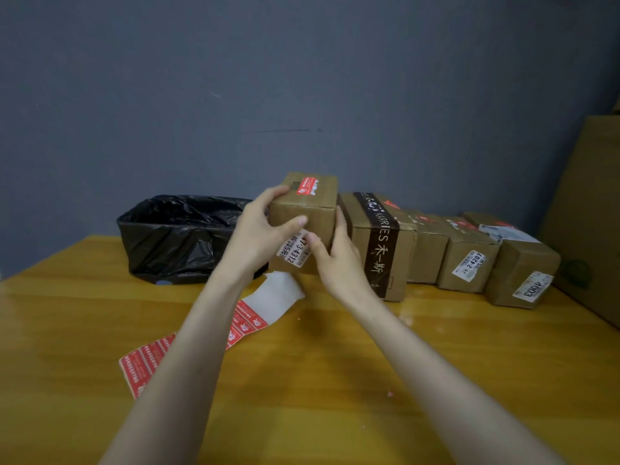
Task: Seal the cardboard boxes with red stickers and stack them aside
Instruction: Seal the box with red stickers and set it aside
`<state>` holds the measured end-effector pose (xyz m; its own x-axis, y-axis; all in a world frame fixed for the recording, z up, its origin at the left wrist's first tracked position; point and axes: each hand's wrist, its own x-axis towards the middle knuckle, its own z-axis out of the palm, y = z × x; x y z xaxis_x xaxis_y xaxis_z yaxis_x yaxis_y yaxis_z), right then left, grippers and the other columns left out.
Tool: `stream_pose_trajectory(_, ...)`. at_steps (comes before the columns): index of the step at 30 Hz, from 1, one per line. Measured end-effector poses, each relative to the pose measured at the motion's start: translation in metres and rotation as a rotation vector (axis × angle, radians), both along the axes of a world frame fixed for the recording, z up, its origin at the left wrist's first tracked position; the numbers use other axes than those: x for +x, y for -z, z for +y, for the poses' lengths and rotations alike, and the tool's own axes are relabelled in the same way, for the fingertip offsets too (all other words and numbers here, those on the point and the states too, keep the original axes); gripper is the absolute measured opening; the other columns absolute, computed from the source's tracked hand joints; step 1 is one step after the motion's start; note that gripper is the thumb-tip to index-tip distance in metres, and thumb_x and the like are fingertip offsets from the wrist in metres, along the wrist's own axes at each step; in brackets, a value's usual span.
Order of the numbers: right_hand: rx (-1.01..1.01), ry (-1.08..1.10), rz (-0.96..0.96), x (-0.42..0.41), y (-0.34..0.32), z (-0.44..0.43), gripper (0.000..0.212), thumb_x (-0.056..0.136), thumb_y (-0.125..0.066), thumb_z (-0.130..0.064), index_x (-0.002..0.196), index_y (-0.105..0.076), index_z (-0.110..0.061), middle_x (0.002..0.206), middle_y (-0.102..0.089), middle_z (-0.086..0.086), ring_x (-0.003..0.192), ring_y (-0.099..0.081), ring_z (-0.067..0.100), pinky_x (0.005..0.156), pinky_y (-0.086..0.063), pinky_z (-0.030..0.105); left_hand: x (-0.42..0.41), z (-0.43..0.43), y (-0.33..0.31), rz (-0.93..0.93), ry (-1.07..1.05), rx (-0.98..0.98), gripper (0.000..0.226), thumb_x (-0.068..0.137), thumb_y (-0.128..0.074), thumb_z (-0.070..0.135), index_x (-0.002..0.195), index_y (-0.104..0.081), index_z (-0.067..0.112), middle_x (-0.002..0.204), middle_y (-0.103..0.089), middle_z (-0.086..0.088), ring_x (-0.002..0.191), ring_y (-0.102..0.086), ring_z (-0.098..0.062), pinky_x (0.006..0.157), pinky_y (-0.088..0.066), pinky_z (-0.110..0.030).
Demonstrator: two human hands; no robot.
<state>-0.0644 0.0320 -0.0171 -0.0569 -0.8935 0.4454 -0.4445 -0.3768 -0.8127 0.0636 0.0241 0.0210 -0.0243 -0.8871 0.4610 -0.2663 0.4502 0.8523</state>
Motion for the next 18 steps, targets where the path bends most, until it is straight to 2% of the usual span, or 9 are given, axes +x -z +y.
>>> stream_pose_trajectory(3, 0.043, 0.091, 0.170, -0.007, -0.001, -0.006, 0.068, 0.093, -0.052, -0.029, 0.148, -0.013, -0.019, 0.132, -0.054, 0.008, 0.120, -0.052, 0.025, 0.100, -0.043, 0.042, -0.006, -0.016, 0.020, 0.000, 0.000, 0.037, 0.057, 0.082, -0.068, 0.006, 0.132, -0.048, 0.024, 0.121, -0.058, -0.003, 0.108, -0.060, -0.018, 0.090, -0.053, -0.040)
stream_pose_trajectory(6, 0.061, 0.156, 0.347, -0.008, -0.001, -0.008, 0.076, 0.092, -0.055, -0.024, 0.148, -0.005, -0.019, 0.129, -0.053, 0.014, 0.115, -0.055, 0.033, 0.096, -0.045, 0.044, -0.010, -0.031, 0.035, 0.005, -0.015, 0.049, 0.058, 0.080, -0.069, 0.002, 0.130, -0.051, 0.024, 0.119, -0.060, -0.004, 0.107, -0.060, -0.018, 0.091, -0.053, -0.041)
stream_pose_trajectory(9, 0.049, 0.214, 0.585, -0.006, -0.003, -0.012, 0.065, 0.094, -0.052, -0.018, 0.144, -0.011, -0.016, 0.128, -0.048, 0.017, 0.110, -0.055, 0.041, 0.086, -0.044, 0.045, -0.015, -0.043, 0.041, 0.002, -0.052, 0.061, 0.055, 0.079, -0.070, 0.004, 0.128, -0.052, 0.021, 0.119, -0.060, -0.006, 0.105, -0.060, -0.019, 0.088, -0.054, -0.040)
stream_pose_trajectory(12, 0.070, 0.224, 0.778, -0.005, -0.012, -0.015, 0.060, 0.091, -0.051, -0.006, 0.141, -0.017, -0.010, 0.126, -0.044, 0.019, 0.107, -0.055, 0.042, 0.080, -0.044, 0.042, -0.019, -0.054, 0.045, -0.028, -0.097, 0.075, 0.054, 0.080, -0.070, 0.006, 0.129, -0.052, 0.018, 0.121, -0.059, -0.008, 0.108, -0.059, -0.023, 0.088, -0.054, -0.042)
stream_pose_trajectory(15, 0.126, 0.208, 0.891, -0.003, -0.018, -0.020, 0.068, 0.088, -0.049, 0.000, 0.144, -0.011, -0.005, 0.129, -0.037, 0.023, 0.109, -0.054, 0.041, 0.079, -0.043, 0.039, -0.023, -0.062, 0.050, -0.029, -0.086, 0.098, 0.057, 0.080, -0.070, 0.004, 0.131, -0.049, 0.016, 0.124, -0.055, -0.009, 0.113, -0.055, -0.024, 0.092, -0.052, -0.039)
stream_pose_trajectory(18, 0.169, 0.222, 0.930, 0.000, -0.019, -0.027, 0.066, 0.092, -0.045, -0.003, 0.146, -0.007, -0.004, 0.134, -0.029, 0.026, 0.114, -0.050, 0.040, 0.085, -0.043, 0.041, -0.027, -0.068, 0.054, -0.107, -0.093, 0.085, 0.058, 0.082, -0.067, 0.003, 0.134, -0.045, 0.015, 0.127, -0.053, -0.009, 0.117, -0.051, -0.024, 0.096, -0.048, -0.042)
